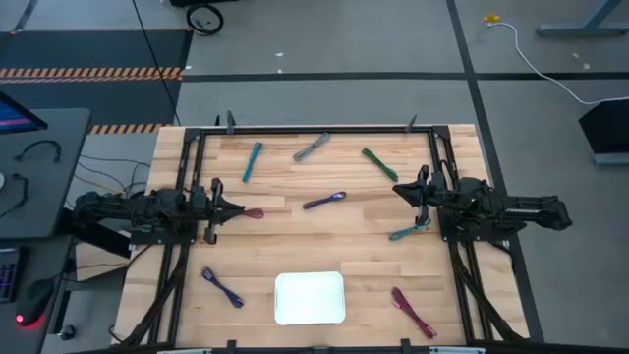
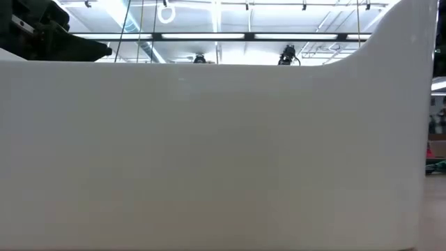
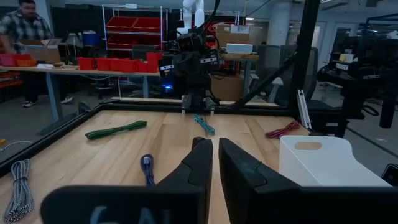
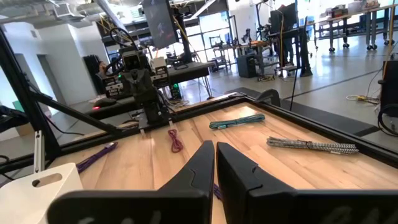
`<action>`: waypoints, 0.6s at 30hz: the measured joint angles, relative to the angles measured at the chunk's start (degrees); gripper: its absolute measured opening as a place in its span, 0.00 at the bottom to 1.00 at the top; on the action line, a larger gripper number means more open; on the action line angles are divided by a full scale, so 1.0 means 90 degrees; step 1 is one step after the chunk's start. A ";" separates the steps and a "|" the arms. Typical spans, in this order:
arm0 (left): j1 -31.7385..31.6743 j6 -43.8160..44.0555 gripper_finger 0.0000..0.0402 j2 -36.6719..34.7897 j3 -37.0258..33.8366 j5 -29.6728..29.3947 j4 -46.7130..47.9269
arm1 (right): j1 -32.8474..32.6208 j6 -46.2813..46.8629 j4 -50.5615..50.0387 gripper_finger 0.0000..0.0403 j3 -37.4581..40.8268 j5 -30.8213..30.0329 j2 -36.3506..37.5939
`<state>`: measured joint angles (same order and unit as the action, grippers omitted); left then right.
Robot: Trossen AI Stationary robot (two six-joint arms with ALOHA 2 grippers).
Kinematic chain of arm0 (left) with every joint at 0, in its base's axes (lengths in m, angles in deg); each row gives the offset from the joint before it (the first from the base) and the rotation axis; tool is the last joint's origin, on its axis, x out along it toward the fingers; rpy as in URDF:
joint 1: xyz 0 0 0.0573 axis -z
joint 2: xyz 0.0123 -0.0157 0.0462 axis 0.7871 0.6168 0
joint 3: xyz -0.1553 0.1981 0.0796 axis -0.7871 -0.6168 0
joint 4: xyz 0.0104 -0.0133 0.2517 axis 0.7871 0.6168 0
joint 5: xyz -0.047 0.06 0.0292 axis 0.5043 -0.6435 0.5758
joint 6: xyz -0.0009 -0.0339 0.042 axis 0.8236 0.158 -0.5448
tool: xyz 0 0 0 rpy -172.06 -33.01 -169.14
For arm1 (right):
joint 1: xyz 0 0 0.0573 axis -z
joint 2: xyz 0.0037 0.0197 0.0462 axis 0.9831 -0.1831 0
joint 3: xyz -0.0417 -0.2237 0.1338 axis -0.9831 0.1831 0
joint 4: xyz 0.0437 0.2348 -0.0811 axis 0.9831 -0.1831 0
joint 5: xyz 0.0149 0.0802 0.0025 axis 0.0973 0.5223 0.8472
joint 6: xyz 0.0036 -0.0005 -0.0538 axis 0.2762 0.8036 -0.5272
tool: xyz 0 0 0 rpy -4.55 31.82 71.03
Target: Pick and place USB-C Cables
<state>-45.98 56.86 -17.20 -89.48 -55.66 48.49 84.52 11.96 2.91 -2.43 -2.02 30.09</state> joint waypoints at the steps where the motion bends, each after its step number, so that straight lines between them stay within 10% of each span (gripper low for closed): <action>1: -0.0001 0.0000 0.09 -0.0001 0.0000 -0.0001 0.0000 | 0.0001 0.0000 0.0000 0.06 -0.0002 0.0000 -0.0001; 18: -0.0002 0.0914 0.09 0.0002 0.0000 -0.0038 -0.0741 | -0.0001 -0.0001 0.0000 0.06 -0.0002 0.0000 0.0000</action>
<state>-46.00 65.08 -17.18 -89.47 -56.00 41.82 84.51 11.95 2.91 -2.45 -2.02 30.09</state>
